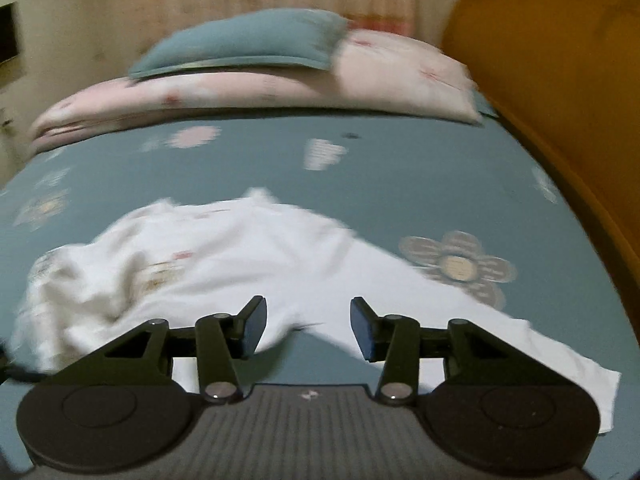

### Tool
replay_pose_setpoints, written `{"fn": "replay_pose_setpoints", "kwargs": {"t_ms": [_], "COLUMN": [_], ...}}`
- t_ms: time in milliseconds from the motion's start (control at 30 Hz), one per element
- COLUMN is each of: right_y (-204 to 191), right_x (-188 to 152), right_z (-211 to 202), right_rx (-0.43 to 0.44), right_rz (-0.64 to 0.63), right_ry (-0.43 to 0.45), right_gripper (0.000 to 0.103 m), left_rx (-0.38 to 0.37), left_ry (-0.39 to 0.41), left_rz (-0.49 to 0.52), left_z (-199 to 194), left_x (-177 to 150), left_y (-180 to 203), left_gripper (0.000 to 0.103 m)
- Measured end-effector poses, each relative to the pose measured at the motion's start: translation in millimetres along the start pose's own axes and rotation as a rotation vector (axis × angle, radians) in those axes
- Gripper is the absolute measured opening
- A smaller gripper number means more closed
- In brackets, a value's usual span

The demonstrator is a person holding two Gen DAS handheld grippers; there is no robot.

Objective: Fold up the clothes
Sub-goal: 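Grasp the shirt edge with the left tool near the printed text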

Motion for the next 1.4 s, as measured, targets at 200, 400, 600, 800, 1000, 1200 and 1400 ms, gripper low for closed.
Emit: {"fn": "replay_pose_setpoints", "kwargs": {"t_ms": [200,400,600,800,1000,1200,1400], "right_y": [-82,-133,-154,-154,-150,-155,-158], "right_x": [-28,-61,-71,-78,-78,-81,-84], "right_z": [-17,-5,39,75,77,79,81], "right_rx": [0.130,0.223,0.297,0.358,0.388,0.389,0.392], "right_rz": [-0.052,-0.061,-0.020,0.037,0.038,0.009,0.002], "right_ry": [0.018,0.022,0.027,0.056,0.061,0.060,0.056], "right_gripper": [0.052,0.053,0.053,0.053,0.056,0.056,0.056], "left_rx": [0.188,0.270,0.376,0.388,0.351,0.352,0.343], "left_ry": [-0.064,-0.050,-0.024,0.051,0.125,0.184,0.194], "left_rz": [-0.145,-0.232,-0.265,-0.562,-0.824,-0.877,-0.876], "left_z": [-26,-52,-69,-78,-52,-26,-8], "left_x": [-26,-51,-45,-48,-73,-82,-83], "left_y": [-28,-61,-108,-199,-271,-302,-315], "left_gripper": [0.097,0.097,0.079,0.054,0.047,0.047,0.047]}}
Point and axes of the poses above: each gripper's, at about its wrist camera, not at the fingertips, and z roughly the way its jaws point, y to its right, x to its top, the point moved 3 cm from there along z, roughly the way its jaws point
